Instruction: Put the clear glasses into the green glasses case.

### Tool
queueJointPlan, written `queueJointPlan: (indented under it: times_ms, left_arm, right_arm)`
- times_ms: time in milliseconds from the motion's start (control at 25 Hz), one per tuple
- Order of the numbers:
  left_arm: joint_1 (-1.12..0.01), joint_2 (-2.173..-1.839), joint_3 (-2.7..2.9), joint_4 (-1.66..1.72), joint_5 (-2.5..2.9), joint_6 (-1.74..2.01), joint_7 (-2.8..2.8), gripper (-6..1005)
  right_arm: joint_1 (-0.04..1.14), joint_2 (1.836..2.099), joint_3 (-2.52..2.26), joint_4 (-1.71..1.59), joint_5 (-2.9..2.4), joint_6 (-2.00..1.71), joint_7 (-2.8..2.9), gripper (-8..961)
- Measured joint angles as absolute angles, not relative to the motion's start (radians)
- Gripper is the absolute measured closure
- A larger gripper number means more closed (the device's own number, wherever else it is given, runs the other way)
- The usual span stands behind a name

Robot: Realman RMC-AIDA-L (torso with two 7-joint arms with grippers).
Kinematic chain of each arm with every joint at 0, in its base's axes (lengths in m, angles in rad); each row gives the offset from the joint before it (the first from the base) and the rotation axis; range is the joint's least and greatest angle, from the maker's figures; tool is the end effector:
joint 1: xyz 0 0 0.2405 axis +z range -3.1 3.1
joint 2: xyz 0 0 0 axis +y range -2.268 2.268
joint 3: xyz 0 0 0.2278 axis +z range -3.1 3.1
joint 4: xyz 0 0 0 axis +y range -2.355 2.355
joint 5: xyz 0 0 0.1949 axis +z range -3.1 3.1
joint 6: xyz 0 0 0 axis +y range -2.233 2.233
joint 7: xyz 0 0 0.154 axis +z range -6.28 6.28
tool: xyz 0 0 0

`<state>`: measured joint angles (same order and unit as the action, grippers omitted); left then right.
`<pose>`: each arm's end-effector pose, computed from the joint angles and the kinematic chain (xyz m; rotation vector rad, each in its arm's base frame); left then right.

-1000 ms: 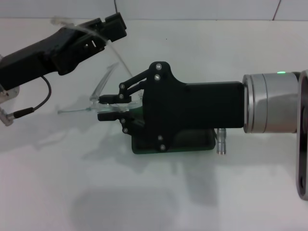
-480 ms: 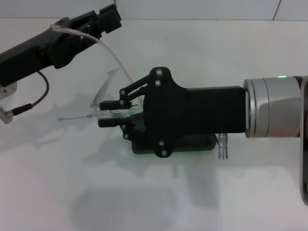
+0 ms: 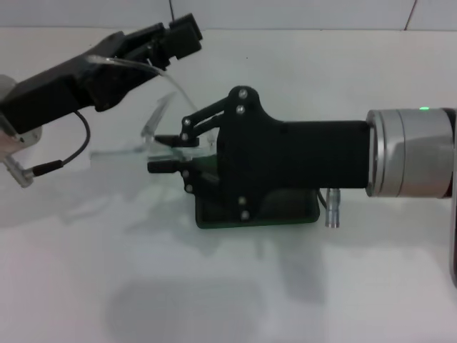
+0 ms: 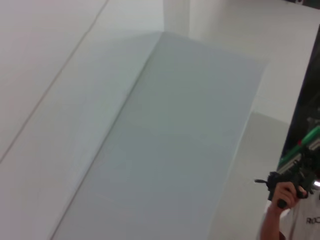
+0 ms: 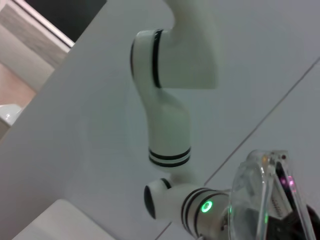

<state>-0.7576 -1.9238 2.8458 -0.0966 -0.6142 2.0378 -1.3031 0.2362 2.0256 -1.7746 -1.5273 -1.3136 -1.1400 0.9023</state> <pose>-0.1576 0.2935 0.0469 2.5050 0.5971 1.6412 0.0453 0.2451 -0.0153 -2.4940 -0.9435 0.8683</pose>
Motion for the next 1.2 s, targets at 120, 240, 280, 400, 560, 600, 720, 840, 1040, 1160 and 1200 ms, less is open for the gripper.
queueJointPlan:
  times_ms: [120,240,280,400,560,600,720,840,1040,1160,1200]
  left_arm:
    - [-0.759,-1.928,2.846,-0.094,-0.608,2.038,-1.302,752]
    - [-0.759,-1.923,2.846,-0.065,-0.595,2.038,-1.285,752]
    - [-0.759,-1.920,2.845,-0.053,-0.588,2.038,-1.278,752]
    - [-0.758,-1.914,2.845,-0.036,-0.573,2.039,-1.265,752]
    - [-0.752,-1.915,2.845,-0.034,-0.570,2.039,-1.258,752]
    - [-0.751,-1.916,2.845,-0.035,-0.571,2.039,-1.256,752]
    - [-0.742,-1.920,2.844,-0.044,-0.582,2.038,-1.252,752]
    - [-0.734,-1.922,2.844,-0.065,-0.602,2.037,-1.252,752]
    - [-0.717,-1.926,2.844,-0.095,-0.639,2.034,-1.256,752]
    - [-0.705,-1.927,2.844,-0.096,-0.671,2.034,-1.253,752]
    - [-0.703,-1.927,2.844,-0.096,-0.681,2.034,-1.252,752]
  right_arm:
    - [0.239,2.025,-1.771,-1.513,-1.295,-1.139,0.901,833]
    - [0.237,2.026,-1.763,-1.509,-1.288,-1.135,0.900,833]
    - [0.236,2.026,-1.763,-1.508,-1.285,-1.133,0.900,833]
    - [0.236,2.026,-1.762,-1.503,-1.278,-1.128,0.900,833]
    - [0.236,2.025,-1.762,-1.500,-1.278,-1.128,0.899,833]
    - [0.236,2.025,-1.762,-1.499,-1.278,-1.130,0.899,833]
    - [0.236,2.024,-1.764,-1.499,-1.278,-1.134,0.899,833]
    - [0.236,2.024,-1.767,-1.499,-1.278,-1.140,0.899,833]
    - [0.237,2.023,-1.767,-1.500,-1.278,-1.145,0.898,833]
    - [0.241,2.023,-1.767,-1.500,-1.278,-1.145,0.897,833]
    - [0.241,2.023,-1.767,-1.499,-1.278,-1.146,0.897,833]
